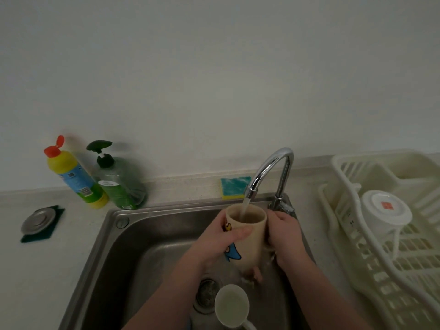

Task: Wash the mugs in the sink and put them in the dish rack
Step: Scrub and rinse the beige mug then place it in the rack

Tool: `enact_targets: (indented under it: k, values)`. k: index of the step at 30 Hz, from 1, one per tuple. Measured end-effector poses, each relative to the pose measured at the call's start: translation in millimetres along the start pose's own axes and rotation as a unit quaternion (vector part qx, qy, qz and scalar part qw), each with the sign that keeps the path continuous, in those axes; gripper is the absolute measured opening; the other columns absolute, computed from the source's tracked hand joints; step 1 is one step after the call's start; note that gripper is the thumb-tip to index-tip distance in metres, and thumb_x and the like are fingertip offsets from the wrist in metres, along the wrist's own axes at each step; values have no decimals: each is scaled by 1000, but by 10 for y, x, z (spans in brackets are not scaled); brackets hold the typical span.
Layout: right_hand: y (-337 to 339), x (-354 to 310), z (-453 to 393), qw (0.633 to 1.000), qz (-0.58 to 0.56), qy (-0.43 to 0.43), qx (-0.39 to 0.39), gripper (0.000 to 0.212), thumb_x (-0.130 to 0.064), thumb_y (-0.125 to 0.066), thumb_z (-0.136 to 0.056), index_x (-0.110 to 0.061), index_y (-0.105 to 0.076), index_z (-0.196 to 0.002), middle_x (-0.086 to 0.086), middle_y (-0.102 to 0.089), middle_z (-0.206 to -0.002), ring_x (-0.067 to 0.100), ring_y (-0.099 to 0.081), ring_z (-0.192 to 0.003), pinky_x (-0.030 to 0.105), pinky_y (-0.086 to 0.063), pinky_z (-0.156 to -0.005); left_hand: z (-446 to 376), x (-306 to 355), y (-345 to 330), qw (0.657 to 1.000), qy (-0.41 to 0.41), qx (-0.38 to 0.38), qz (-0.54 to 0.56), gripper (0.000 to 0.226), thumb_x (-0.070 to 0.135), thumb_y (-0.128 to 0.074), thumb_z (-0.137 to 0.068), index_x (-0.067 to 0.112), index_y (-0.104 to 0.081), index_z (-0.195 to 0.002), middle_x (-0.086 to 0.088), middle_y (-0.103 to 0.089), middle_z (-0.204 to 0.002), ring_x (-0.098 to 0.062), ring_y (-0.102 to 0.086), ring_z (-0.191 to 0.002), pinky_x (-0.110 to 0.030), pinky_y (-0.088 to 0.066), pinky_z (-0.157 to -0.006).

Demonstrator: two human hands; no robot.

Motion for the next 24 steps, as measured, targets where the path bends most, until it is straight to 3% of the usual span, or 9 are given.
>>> enact_targets:
  k: [4, 7, 10, 14, 18, 21, 24]
  values:
    - [174, 6, 9, 999, -37, 20, 19, 22, -25, -55, -94, -13, -71, -84, 10, -71, -83, 24, -66, -83, 40, -54, -75, -150, 14, -116, 999, -24, -19, -36, 71, 23, -84, -57, 24, -54, -121, 1, -67, -116, -10, -64, -107, -24, -51, -88]
    - [240, 46, -25, 997, -66, 25, 29, 24, -27, -57, -93, -9, -72, -84, 11, -72, -82, 25, -68, -82, 41, -55, -75, -208, -3, -159, 998, -34, -31, -53, 80, 30, -85, -53, 21, -52, -125, 1, -67, -118, -13, -62, -112, -28, -50, -93]
    - [295, 50, -25, 996, -77, 33, 37, 26, -26, -58, -93, -5, -71, -85, 13, -71, -82, 20, -67, -76, 29, -53, -64, -242, -22, -199, 997, -36, -39, -56, 80, 31, -85, -51, 24, -52, -123, 3, -67, -117, -13, -61, -113, -31, -49, -95]
    - [320, 66, -28, 995, -92, 30, 37, 28, -26, -57, -93, -1, -69, -87, 17, -70, -85, 20, -64, -73, 25, -48, -60, -260, -47, -245, 998, -38, -37, -45, 81, 30, -84, -52, 20, -49, -124, 1, -66, -118, -14, -61, -114, -29, -49, -94]
    - [251, 37, -24, 995, -80, 43, 27, 30, -29, -57, -93, -4, -70, -81, 16, -69, -79, 20, -64, -72, 28, -51, -61, -225, -65, -180, 998, -41, -28, -37, 80, 33, -82, -53, 23, -49, -124, 2, -65, -118, -11, -61, -113, -27, -49, -93]
    - [94, 3, -8, 997, -57, 58, 8, 31, -29, -60, -92, -16, -68, -65, 7, -66, -66, 22, -62, -68, 42, -53, -70, -163, -76, -31, 999, -41, -6, -8, 76, 32, -81, -53, 28, -51, -123, 8, -68, -113, -10, -62, -110, -28, -50, -92]
    - [-69, -69, 19, 997, -38, 65, -6, 29, -26, -60, -92, -14, -68, -66, 11, -65, -67, 24, -60, -67, 39, -52, -69, -103, -64, 114, 999, -43, 17, 14, 72, 33, -79, -55, 29, -53, -121, 12, -70, -108, -7, -64, -105, -27, -50, -89]
Point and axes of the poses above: each hand's wrist, its own z-axis away from the middle knuckle, its own y-axis out of the back of the hand, x = y × z, the point moved 7 cm from there along -z, towards the middle knuckle
